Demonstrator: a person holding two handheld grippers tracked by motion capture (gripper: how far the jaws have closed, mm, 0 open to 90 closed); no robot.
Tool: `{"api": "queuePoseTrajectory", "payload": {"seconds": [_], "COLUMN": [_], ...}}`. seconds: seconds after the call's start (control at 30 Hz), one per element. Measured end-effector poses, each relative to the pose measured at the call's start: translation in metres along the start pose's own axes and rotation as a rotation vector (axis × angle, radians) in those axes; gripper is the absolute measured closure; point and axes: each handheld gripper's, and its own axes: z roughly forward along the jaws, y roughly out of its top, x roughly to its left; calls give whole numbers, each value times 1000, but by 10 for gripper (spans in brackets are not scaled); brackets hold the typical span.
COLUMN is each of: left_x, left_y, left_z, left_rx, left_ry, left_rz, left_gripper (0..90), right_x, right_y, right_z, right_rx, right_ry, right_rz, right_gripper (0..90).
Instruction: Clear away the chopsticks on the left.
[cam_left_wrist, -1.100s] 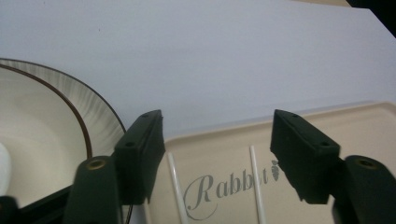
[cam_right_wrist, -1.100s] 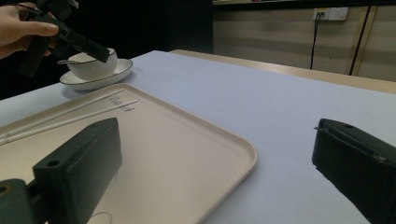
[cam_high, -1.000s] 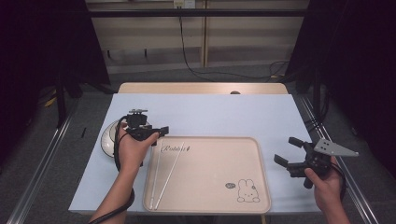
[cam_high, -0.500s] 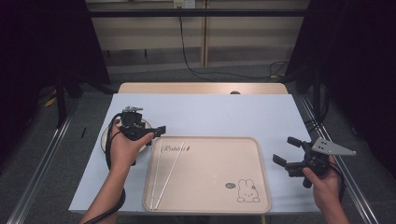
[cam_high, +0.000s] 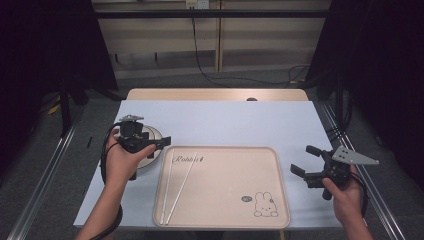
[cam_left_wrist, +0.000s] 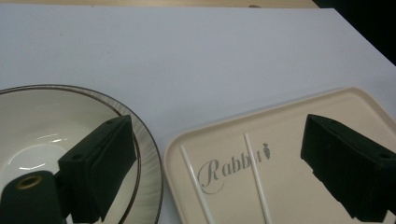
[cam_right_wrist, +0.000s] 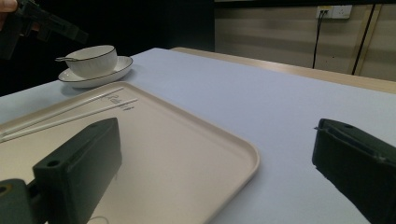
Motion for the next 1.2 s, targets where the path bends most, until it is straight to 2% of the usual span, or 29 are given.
{"api": "queuePoseTrajectory", "payload": {"seconds": [0.1, 0.13, 0.17, 0.23, 0.27, 0.3, 0.33, 0.37, 0.4, 0.53, 0.63, 0.67, 0.77, 0.9, 0.93, 1.03, 1.07, 1.2], "left_x": [1, 1, 3, 4, 5, 6, 7, 7, 8, 9, 10, 12, 16, 17, 17, 19, 20, 22], "left_y": [-2, -3, -5, -5, -6, -6, -7, -7, -7, -9, -11, -13, -16, -17, -18, -18, -19, -19], "left_z": [-2, -2, -4, -4, -5, -5, -7, -7, -8, -8, -8, -7, -7, -8, -7, -8, -8, -10], "left_rx": [10, 1, 22, 25, 32, 36, 48, 48, 65, 97, 112, 114, 131, 147, 139, 155, 147, 156], "left_ry": [3, 3, 3, 4, 5, 9, 11, 11, 26, 24, 36, 44, 48, 47, 52, 52, 56, 54], "left_rz": [-3, -19, -24, -27, -22, -32, -43, -43, -37, -61, -65, -86, -92, -93, -117, -105, -122, -118], "left_gripper": [166, 166, 216, 278, 278, 305, 431, 454, 523, 731, 842, 863, 899, 900, 900, 900, 900, 900], "right_x": [0, 0, 0, 0, 0, 0, 0, 0, 0, 0, 0, 0, 1, 1, 1, 1, 1, 0], "right_y": [0, 0, 0, 0, 0, 0, 0, 0, 0, 0, 0, 0, 0, 0, 0, 0, 0, 1], "right_z": [1, 1, 1, 1, 0, 0, 0, 0, 0, 1, 1, 1, 0, 0, 1, 1, 2, 3], "right_rx": [1, 2, 3, -2, -4, -4, 0, 0, 0, -2, 2, 8, 5, 8, 4, 3, 0, 2], "right_ry": [2, 2, 4, 3, 3, 3, 5, 5, 5, 6, 4, 11, 11, 9, 11, 10, 9, 10], "right_rz": [-5, -9, -7, -7, -5, -5, -8, -8, -9, -8, -6, -12, -8, -7, -5, -9, -7, -1], "right_gripper": [9, 9, 9, 8, 8, 8, 9, 9, 8, 9, 8, 9, 9, 9, 9, 9, 9, 9]}}
